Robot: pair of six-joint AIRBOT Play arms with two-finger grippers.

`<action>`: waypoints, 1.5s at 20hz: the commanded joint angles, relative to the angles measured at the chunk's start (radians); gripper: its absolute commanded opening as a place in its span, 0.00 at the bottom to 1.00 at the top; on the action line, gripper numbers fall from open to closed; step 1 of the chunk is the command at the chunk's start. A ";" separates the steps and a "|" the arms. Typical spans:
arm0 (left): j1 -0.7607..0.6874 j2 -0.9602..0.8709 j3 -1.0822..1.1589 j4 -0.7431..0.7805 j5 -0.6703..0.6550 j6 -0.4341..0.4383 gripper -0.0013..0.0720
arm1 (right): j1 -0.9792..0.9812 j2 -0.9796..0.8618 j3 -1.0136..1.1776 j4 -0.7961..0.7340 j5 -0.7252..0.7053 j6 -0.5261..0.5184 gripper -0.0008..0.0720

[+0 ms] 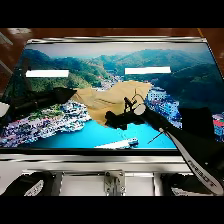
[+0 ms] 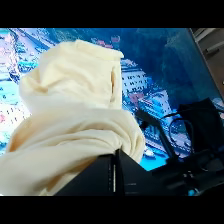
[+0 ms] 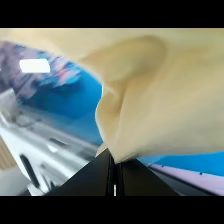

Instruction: Fold the shirts.

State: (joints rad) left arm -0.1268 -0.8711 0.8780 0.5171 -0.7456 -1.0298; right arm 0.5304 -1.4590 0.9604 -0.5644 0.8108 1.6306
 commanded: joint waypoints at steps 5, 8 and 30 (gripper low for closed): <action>0.229 0.184 0.381 -0.002 -0.007 0.069 0.07 | -0.130 0.509 0.371 -0.594 0.251 -0.143 0.09; 0.292 0.265 0.623 -0.001 0.044 0.071 0.07 | -0.179 0.715 0.571 -0.716 0.037 -0.051 0.09; 0.311 0.328 -0.043 0.277 -0.223 -0.180 0.08 | -0.193 0.290 0.464 -1.162 0.331 0.233 0.09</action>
State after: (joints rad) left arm 0.1837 -0.5098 1.0500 0.9222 -1.1297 -1.2007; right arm 0.3378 -1.0168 1.4700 -1.6672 1.3399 1.7969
